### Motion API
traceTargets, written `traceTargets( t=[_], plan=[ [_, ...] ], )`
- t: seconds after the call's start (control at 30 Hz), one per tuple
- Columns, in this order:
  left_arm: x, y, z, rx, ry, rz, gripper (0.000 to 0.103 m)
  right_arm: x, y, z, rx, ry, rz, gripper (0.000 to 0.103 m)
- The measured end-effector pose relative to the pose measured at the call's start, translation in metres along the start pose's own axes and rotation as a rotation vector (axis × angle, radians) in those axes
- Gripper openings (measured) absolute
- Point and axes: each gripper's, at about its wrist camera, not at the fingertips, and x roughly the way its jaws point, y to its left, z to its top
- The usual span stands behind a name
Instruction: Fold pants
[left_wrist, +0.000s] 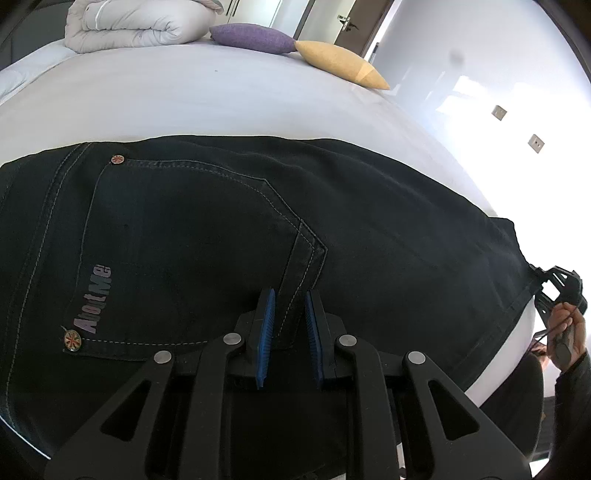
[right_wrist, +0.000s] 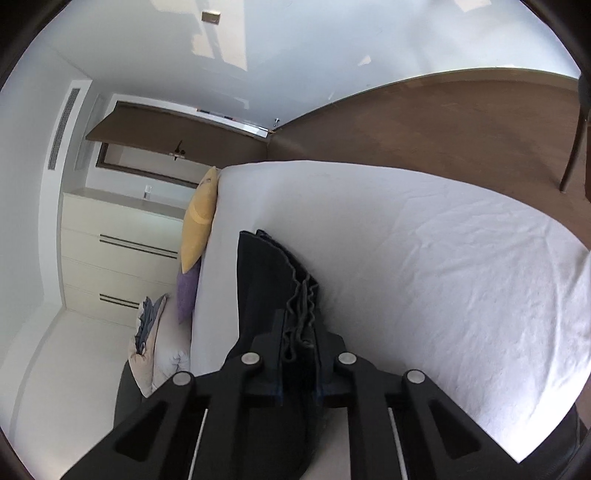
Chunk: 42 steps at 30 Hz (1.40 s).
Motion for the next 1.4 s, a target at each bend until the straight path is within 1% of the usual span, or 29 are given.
traceTargets(
  t=[0.03,0.17,0.23,0.27,0.33,0.37,0.4,0.47,0.5,0.53,0.57,0.6,0.63,0.67,0.7,0.73,0.83,0.97,1.07,1.17,1.27,1.3,1.4],
  plan=[
    [-0.013,-0.002,-0.005,-0.005,0.0,-0.007,0.017,0.001,0.003,-0.001,-0.011,-0.005,-0.007,0.012],
    [-0.01,0.004,-0.008,-0.018,0.003,-0.022,0.017,-0.001,0.023,-0.008,-0.102,-0.026,-0.064,0.011],
    [-0.011,0.004,-0.008,-0.019,0.002,-0.023,0.017,0.0,0.049,-0.02,-0.21,-0.028,-0.087,0.011],
    [-0.01,0.005,-0.008,-0.024,0.003,-0.023,0.017,0.003,0.067,-0.032,-0.287,-0.019,-0.098,0.011],
    [-0.009,0.006,-0.008,-0.027,0.006,-0.023,0.017,0.011,0.103,-0.062,-0.451,0.011,-0.109,0.011],
    [-0.01,0.007,-0.008,-0.028,0.005,-0.024,0.017,0.015,0.123,-0.084,-0.567,0.026,-0.122,0.011],
    [-0.011,0.007,-0.008,-0.034,0.002,-0.025,0.017,0.019,0.137,-0.104,-0.654,0.039,-0.13,0.011],
    [-0.014,0.009,-0.006,-0.055,-0.004,-0.027,0.017,0.033,0.16,-0.154,-0.845,0.085,-0.139,0.011],
    [-0.016,0.009,-0.005,-0.071,-0.008,-0.028,0.017,0.046,0.168,-0.186,-0.956,0.117,-0.161,0.011],
    [-0.018,0.01,-0.004,-0.086,-0.011,-0.035,0.022,0.056,0.168,-0.203,-1.004,0.139,-0.178,0.011],
    [-0.02,0.01,-0.003,-0.103,-0.014,-0.046,0.04,0.07,0.166,-0.22,-1.054,0.172,-0.209,0.011],
    [-0.022,0.01,-0.002,-0.116,-0.025,-0.062,0.057,0.088,0.159,-0.235,-1.104,0.204,-0.261,0.011],
    [-0.026,0.008,0.0,-0.125,-0.044,-0.076,0.087,0.102,0.151,-0.245,-1.139,0.217,-0.316,0.012],
    [-0.03,0.006,0.001,-0.132,-0.062,-0.079,0.096,0.108,0.145,-0.251,-1.16,0.207,-0.342,0.012],
    [-0.034,0.003,0.003,-0.14,-0.076,-0.092,0.096,0.108,0.144,-0.255,-1.188,0.179,-0.343,0.012],
    [-0.035,0.0,0.006,-0.139,-0.069,-0.114,0.096,0.108,0.146,-0.259,-1.22,0.168,-0.353,0.012],
    [-0.027,-0.011,0.017,-0.159,-0.029,-0.184,0.096,0.104,0.154,-0.263,-1.254,0.14,-0.358,0.012],
    [-0.012,-0.032,0.037,-0.208,0.038,-0.31,0.096,0.094,0.171,-0.281,-1.326,0.074,-0.343,0.012],
    [0.0,-0.055,0.057,-0.194,0.086,-0.387,0.096,0.093,0.182,-0.299,-1.382,0.055,-0.334,0.012],
    [0.019,-0.072,0.072,-0.179,0.15,-0.398,0.096,0.091,0.189,-0.317,-1.429,0.044,-0.327,0.012],
    [0.034,-0.087,0.082,-0.157,0.223,-0.384,0.096,0.09,0.196,-0.334,-1.46,0.054,-0.307,0.012],
    [0.041,-0.09,0.084,-0.16,0.249,-0.376,0.096,0.09,0.197,-0.339,-1.469,0.057,-0.301,0.012],
    [0.061,-0.09,0.084,-0.19,0.313,-0.388,0.096,0.088,0.203,-0.359,-1.517,0.066,-0.264,0.012]
  ],
)
